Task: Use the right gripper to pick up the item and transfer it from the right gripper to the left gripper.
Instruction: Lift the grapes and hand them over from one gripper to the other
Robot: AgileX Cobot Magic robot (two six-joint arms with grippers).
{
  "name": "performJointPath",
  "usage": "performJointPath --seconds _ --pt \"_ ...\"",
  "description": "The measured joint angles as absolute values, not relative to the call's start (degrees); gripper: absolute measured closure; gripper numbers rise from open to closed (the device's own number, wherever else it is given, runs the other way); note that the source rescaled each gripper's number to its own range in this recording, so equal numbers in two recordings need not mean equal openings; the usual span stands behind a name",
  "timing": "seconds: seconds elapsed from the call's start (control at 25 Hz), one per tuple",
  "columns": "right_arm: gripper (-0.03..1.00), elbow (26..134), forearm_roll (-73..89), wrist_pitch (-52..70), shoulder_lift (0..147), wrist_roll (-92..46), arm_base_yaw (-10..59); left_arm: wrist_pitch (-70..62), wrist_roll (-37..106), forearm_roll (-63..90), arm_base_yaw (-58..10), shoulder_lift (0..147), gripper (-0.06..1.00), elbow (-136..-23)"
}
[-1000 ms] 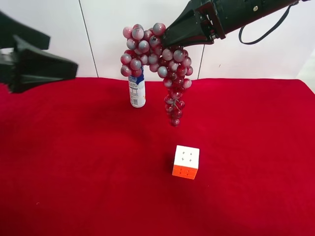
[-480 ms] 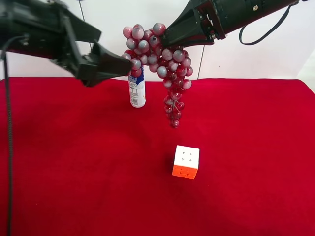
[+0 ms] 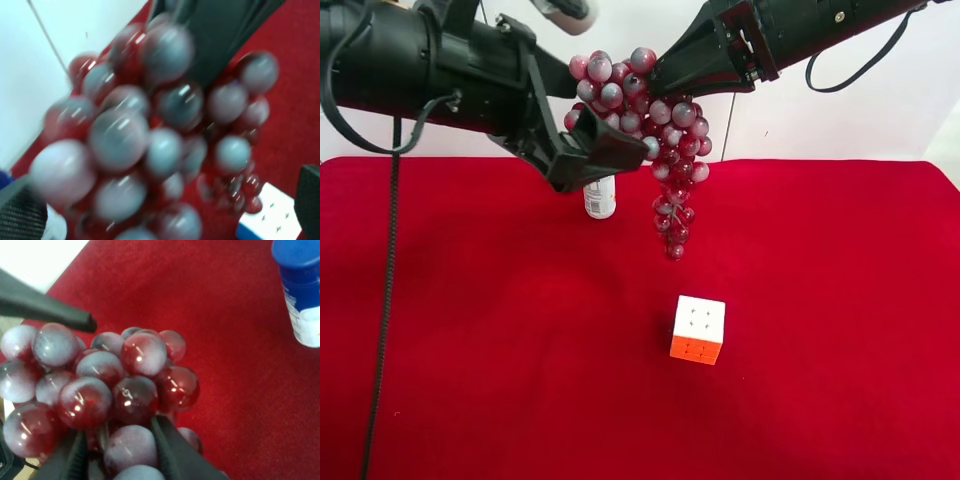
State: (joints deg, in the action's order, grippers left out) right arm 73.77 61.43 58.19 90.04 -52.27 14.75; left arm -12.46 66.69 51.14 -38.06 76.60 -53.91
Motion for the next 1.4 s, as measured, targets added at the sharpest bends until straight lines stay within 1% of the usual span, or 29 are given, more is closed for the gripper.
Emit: performJointPath --seconds 0.24,0.4,0.76,1.16,1.2,1.28,1.4 --pt "0.90 73.77 61.37 59.50 90.04 -52.27 14.75 -7.22 66.62 51.14 -42.25 78.69 -0.05 -53.91" --pt "0.90 73.77 61.32 59.63 90.04 -52.27 14.75 -3.78 66.44 51.14 -43.55 80.95 -0.05 -54.04" --pt "0.90 73.88 61.49 62.41 90.04 -52.27 14.75 -3.41 65.57 51.19 -43.89 85.02 -0.06 -59.40" --pt "0.91 73.88 61.55 62.54 90.04 -52.27 14.75 -3.80 65.57 51.19 -43.89 85.17 -0.06 -59.93" --pt "0.91 73.88 61.55 62.54 90.04 -52.27 14.75 -3.80 65.57 51.19 -43.89 85.17 -0.04 -59.93" --pt "0.91 73.88 61.58 62.35 90.04 -52.27 14.75 -3.96 65.57 51.19 -43.89 85.17 0.06 -59.93" --pt "0.91 73.88 61.66 61.92 90.04 -52.27 14.75 -4.36 65.57 51.19 -43.89 85.17 0.36 -59.93"
